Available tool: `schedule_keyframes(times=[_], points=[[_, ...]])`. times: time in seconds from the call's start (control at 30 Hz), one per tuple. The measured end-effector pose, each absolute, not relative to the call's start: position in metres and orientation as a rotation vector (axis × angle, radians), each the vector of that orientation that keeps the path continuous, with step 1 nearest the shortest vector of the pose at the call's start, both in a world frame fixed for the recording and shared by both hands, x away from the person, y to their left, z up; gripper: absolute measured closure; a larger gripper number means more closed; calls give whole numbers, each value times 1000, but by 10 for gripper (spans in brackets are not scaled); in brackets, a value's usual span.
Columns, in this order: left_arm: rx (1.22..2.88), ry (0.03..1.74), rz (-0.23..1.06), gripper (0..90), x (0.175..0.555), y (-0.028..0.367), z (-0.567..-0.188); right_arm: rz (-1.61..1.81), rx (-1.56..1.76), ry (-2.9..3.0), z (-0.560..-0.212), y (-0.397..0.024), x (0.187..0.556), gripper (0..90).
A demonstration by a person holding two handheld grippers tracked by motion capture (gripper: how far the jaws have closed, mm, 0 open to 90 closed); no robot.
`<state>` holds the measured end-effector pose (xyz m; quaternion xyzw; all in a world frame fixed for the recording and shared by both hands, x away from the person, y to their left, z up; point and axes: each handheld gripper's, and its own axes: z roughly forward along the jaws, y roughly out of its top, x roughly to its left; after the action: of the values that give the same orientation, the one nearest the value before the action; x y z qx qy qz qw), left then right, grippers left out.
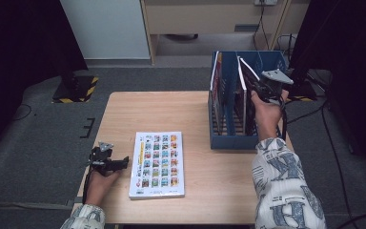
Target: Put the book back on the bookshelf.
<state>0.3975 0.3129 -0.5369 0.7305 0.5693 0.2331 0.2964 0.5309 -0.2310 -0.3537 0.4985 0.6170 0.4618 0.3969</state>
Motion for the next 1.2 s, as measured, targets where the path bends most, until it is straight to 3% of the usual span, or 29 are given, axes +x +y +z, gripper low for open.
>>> schedule_keyframes(times=[1.2], points=[[1936,1512,618,0,398,312,-537,1170,1224,1473,-350,-222,543,838]])
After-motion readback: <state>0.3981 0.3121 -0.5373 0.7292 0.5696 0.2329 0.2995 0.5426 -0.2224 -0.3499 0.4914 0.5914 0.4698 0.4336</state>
